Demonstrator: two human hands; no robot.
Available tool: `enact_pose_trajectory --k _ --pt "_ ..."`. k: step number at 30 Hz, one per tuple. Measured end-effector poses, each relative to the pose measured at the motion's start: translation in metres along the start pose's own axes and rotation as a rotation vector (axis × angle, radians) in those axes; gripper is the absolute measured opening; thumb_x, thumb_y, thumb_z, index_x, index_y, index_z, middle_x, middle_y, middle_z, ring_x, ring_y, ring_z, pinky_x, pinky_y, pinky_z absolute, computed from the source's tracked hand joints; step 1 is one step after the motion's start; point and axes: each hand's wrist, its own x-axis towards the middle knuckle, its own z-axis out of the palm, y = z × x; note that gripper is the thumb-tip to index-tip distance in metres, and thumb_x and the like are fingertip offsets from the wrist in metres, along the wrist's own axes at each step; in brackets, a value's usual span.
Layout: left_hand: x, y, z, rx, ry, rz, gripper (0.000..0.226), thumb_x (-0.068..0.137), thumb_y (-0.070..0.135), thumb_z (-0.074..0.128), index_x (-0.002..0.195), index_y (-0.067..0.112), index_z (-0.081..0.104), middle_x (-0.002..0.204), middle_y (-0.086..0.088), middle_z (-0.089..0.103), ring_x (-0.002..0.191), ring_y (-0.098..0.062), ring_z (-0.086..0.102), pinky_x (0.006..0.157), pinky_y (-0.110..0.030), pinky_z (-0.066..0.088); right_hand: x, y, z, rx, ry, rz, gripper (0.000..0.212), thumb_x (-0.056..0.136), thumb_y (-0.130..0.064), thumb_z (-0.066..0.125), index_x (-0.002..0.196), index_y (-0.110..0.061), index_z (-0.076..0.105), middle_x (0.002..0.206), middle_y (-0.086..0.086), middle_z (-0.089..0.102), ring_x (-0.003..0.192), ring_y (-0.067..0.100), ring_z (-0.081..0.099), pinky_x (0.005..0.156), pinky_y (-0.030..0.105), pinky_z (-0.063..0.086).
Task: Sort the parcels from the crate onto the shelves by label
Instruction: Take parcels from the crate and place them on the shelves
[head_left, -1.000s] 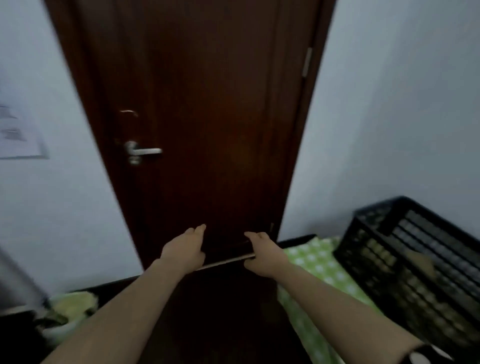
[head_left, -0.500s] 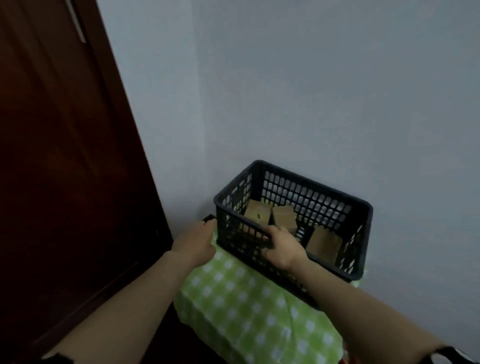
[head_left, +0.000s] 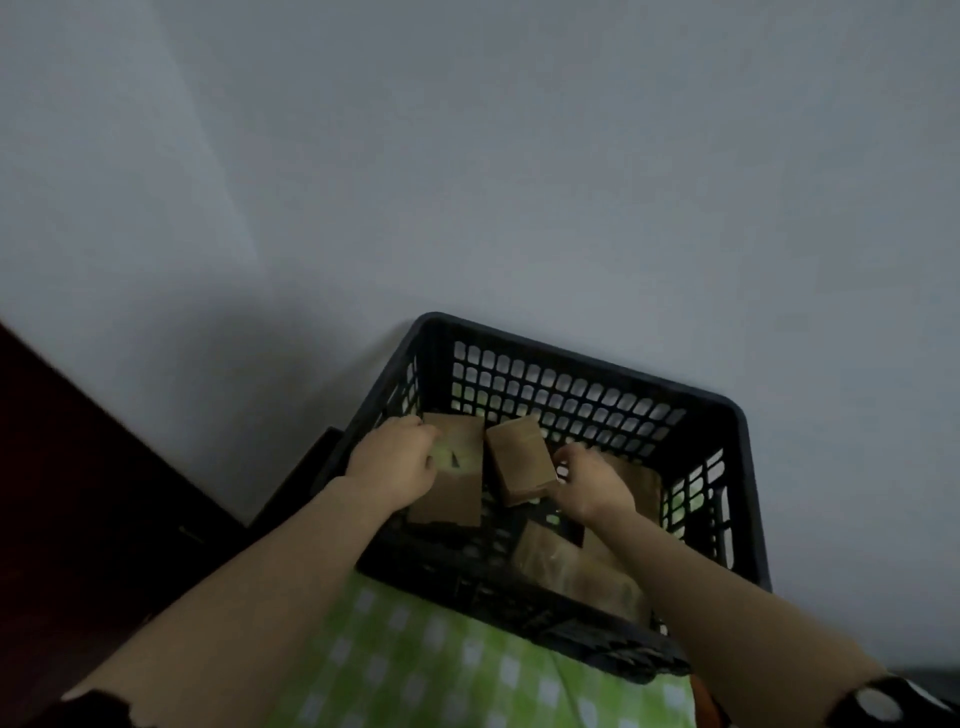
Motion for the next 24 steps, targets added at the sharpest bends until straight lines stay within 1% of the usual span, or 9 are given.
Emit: enact_pose_trajectory --k 3,5,7,10,12,14,18,21,24 --pt "0.044 0.005 0.010 -0.009 -0.059 0.022 0.041 0.093 0.017 0.049 0.135 0.013 0.049 0.127 -0.006 0.050 0.117 -0.022 0.049 0.093 -0.037 0.047 0.041 0.007 0.019 0.026 -0.055 0.088 0.045 0.089 -0.024 0.059 0.128 -0.014 0.041 0.126 0.009 0.050 0.109 0.024 0.055 0.084 0.035 0.050" --pt "0.067 0.008 0.020 -0.017 -0.080 0.018 0.045 0.094 0.017 0.050 0.139 0.015 0.045 0.129 -0.007 0.050 0.117 -0.023 0.050 0.094 -0.038 0.047 0.068 0.011 0.033 0.045 -0.092 0.144 0.046 0.089 -0.024 0.060 0.128 -0.012 0.038 0.128 0.011 0.048 0.111 0.027 0.054 0.088 0.038 0.049" --pt "0.086 0.008 0.032 -0.033 -0.097 0.007 0.046 0.094 0.017 0.051 0.140 0.016 0.044 0.129 -0.007 0.050 0.116 -0.023 0.051 0.094 -0.038 0.047 0.094 0.015 0.049 0.075 -0.153 0.190 0.070 0.085 -0.032 0.066 0.139 -0.007 0.027 0.136 0.015 0.042 0.120 0.030 0.049 0.094 0.041 0.047" --pt "0.100 0.003 0.051 -0.054 -0.107 -0.040 0.041 0.093 0.020 0.053 0.134 0.016 0.050 0.128 -0.006 0.053 0.115 -0.021 0.053 0.092 -0.035 0.048 0.121 0.018 0.070 0.088 -0.220 0.236 0.128 0.066 -0.049 0.081 0.150 -0.007 -0.007 0.149 0.017 0.028 0.136 0.033 0.033 0.107 0.046 0.038" --pt "0.104 -0.001 0.059 -0.062 -0.117 -0.073 0.037 0.093 0.021 0.053 0.130 0.014 0.053 0.129 -0.007 0.054 0.116 -0.021 0.053 0.093 -0.035 0.048 0.132 0.020 0.083 0.044 -0.219 0.252 0.140 0.061 -0.054 0.083 0.150 -0.008 -0.015 0.154 0.017 0.018 0.140 0.034 0.025 0.110 0.046 0.034" --pt "0.105 -0.005 0.064 -0.097 -0.131 -0.101 0.040 0.094 0.022 0.052 0.133 0.013 0.051 0.132 -0.007 0.053 0.119 -0.022 0.051 0.096 -0.035 0.047 0.139 0.018 0.092 0.016 -0.213 0.257 0.142 0.060 -0.053 0.083 0.149 -0.007 -0.017 0.155 0.018 0.014 0.141 0.035 0.024 0.110 0.046 0.033" --pt "0.102 -0.012 0.064 -0.228 -0.110 -0.183 0.046 0.094 0.022 0.054 0.138 0.011 0.047 0.138 -0.007 0.051 0.125 -0.021 0.048 0.102 -0.033 0.042 0.139 0.014 0.098 0.021 -0.139 0.252 0.131 0.068 -0.046 0.081 0.149 -0.001 -0.011 0.152 0.018 0.020 0.138 0.034 0.028 0.105 0.042 0.037" --pt "0.088 -0.005 0.053 -0.369 -0.096 -0.280 0.052 0.094 0.021 0.054 0.144 0.013 0.040 0.143 -0.006 0.046 0.130 -0.021 0.044 0.106 -0.030 0.038 0.121 0.009 0.077 0.109 -0.143 0.230 0.121 0.067 -0.047 0.079 0.148 0.002 0.004 0.146 0.017 0.030 0.131 0.031 0.037 0.101 0.040 0.044" --pt "0.068 0.016 0.033 -0.522 -0.063 -0.385 0.051 0.093 0.018 0.053 0.142 0.011 0.042 0.137 -0.007 0.051 0.124 -0.023 0.048 0.101 -0.030 0.041 0.085 -0.003 0.039 0.186 -0.143 0.154 0.105 0.065 -0.044 0.081 0.141 -0.005 0.020 0.137 0.012 0.036 0.126 0.028 0.041 0.099 0.040 0.046"
